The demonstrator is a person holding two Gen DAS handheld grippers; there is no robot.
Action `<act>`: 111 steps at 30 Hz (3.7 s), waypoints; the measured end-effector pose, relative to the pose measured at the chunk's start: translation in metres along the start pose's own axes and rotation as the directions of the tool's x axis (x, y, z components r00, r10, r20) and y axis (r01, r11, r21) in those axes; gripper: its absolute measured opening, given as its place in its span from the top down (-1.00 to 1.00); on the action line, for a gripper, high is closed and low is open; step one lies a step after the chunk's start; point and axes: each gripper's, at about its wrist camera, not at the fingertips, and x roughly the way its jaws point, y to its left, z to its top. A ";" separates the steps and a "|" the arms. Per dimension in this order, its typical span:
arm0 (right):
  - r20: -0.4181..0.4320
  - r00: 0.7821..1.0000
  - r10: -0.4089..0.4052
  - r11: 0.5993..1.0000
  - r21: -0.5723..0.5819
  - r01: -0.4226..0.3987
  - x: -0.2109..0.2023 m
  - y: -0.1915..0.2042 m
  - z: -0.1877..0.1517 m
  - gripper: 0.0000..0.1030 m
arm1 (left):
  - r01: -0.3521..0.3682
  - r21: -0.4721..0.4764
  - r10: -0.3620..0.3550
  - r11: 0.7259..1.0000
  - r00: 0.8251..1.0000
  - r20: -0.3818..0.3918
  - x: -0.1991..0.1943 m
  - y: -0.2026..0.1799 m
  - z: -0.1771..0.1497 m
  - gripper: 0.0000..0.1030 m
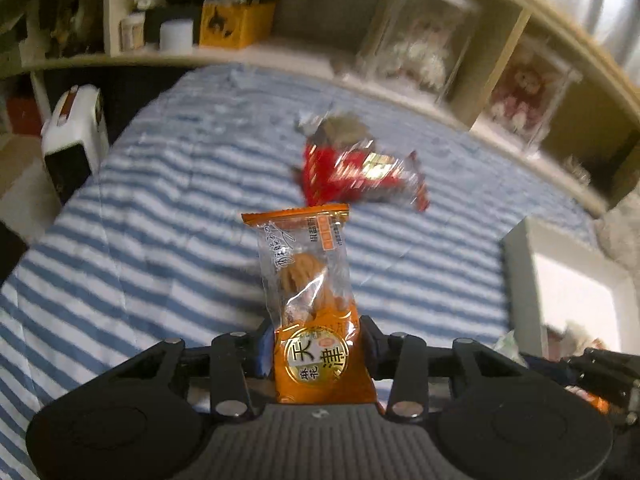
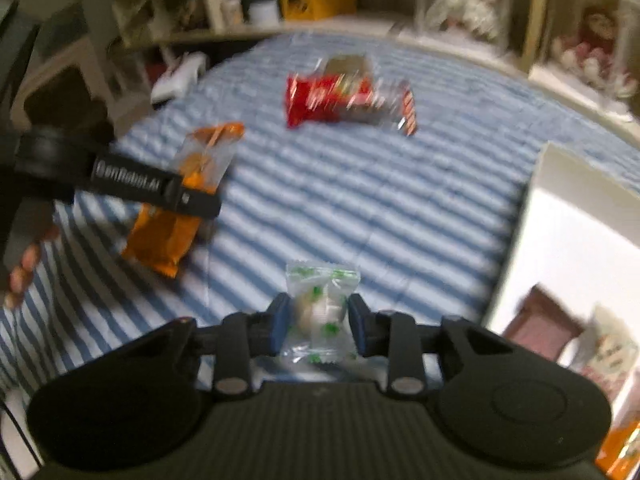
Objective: Organize snacks
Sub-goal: 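Carry the orange bag with the left tool while the right tool carries the candy to the tray, then release the orange bag with the left tool while the right tool releases the candy, then move both open tools from the tray toward the red bag and gold cake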
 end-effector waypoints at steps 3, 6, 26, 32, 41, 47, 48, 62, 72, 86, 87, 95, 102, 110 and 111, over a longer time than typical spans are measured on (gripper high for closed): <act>0.068 0.998 -0.011 0.999 0.041 0.008 -0.024 -0.011 0.009 0.28 | 0.043 0.003 -0.043 0.999 0.998 0.048 -0.016 -0.008 0.004 0.15; 0.131 0.991 -0.033 0.996 0.083 0.022 -0.049 -0.023 0.012 0.28 | 0.075 0.021 -0.076 0.997 0.994 0.083 -0.029 -0.018 0.006 0.15; 0.312 0.906 -0.285 0.924 0.340 0.173 -0.149 -0.121 -0.017 0.28 | 0.242 0.312 -0.299 0.919 0.942 0.150 -0.051 -0.161 0.027 0.15; 0.294 0.889 -0.350 0.888 0.408 0.214 -0.147 -0.158 -0.030 0.28 | 0.253 0.450 -0.335 0.857 0.935 0.113 -0.026 -0.220 0.027 0.15; 0.230 0.880 -0.415 0.823 0.507 0.256 -0.141 -0.208 -0.051 0.28 | 0.180 0.716 -0.298 0.675 0.954 0.042 0.039 -0.284 0.015 0.15; 0.176 0.885 -0.431 0.798 0.532 0.283 -0.128 -0.234 -0.060 0.28 | 0.130 0.857 -0.210 0.498 0.977 -0.026 0.090 -0.306 -0.004 0.15; 0.166 0.888 -0.430 0.799 0.528 0.288 -0.125 -0.237 -0.061 0.28 | 0.126 0.877 -0.194 0.463 0.980 -0.038 0.097 -0.309 -0.008 0.15; 0.051 0.916 -0.397 0.787 0.532 0.312 -0.102 -0.262 -0.077 0.28 | 0.180 0.919 -0.100 0.351 0.983 -0.155 0.145 -0.310 -0.011 0.11; -0.050 0.886 -0.461 0.755 0.503 0.421 -0.091 -0.268 -0.082 -0.20 | 0.164 0.853 -0.074 0.495 0.986 -0.146 0.141 -0.281 0.006 -0.51; -0.066 0.881 -0.468 0.750 0.499 0.435 -0.099 -0.253 -0.080 -0.54 | 0.256 0.724 -0.179 0.640 0.967 -0.183 0.103 -0.269 -0.001 -1.00; -0.063 0.882 -0.467 0.752 0.498 0.433 -0.100 -0.251 -0.080 -0.59 | 0.257 0.712 -0.183 0.654 0.966 -0.180 0.099 -0.267 -0.001 -1.00; -0.059 0.886 -0.459 0.754 0.502 0.424 -0.106 -0.235 -0.080 -0.68 | 0.265 0.608 -0.194 0.749 0.964 -0.181 0.084 -0.251 0.002 -1.00; -0.048 0.882 -0.468 0.762 0.484 0.430 -0.110 -0.219 -0.077 -0.98 | 0.231 0.525 -0.164 0.819 0.971 -0.172 0.070 -0.233 0.007 -1.00; -0.007 0.884 -0.468 0.789 0.447 0.422 -0.111 -0.195 -0.068 -0.99 | 0.211 0.465 -0.168 0.860 0.977 -0.132 0.048 -0.206 0.005 -1.00; -0.002 0.883 -0.469 0.791 0.444 0.421 -0.110 -0.192 -0.066 -0.99 | 0.208 0.459 -0.170 0.864 0.978 -0.124 0.045 -0.202 0.005 -1.00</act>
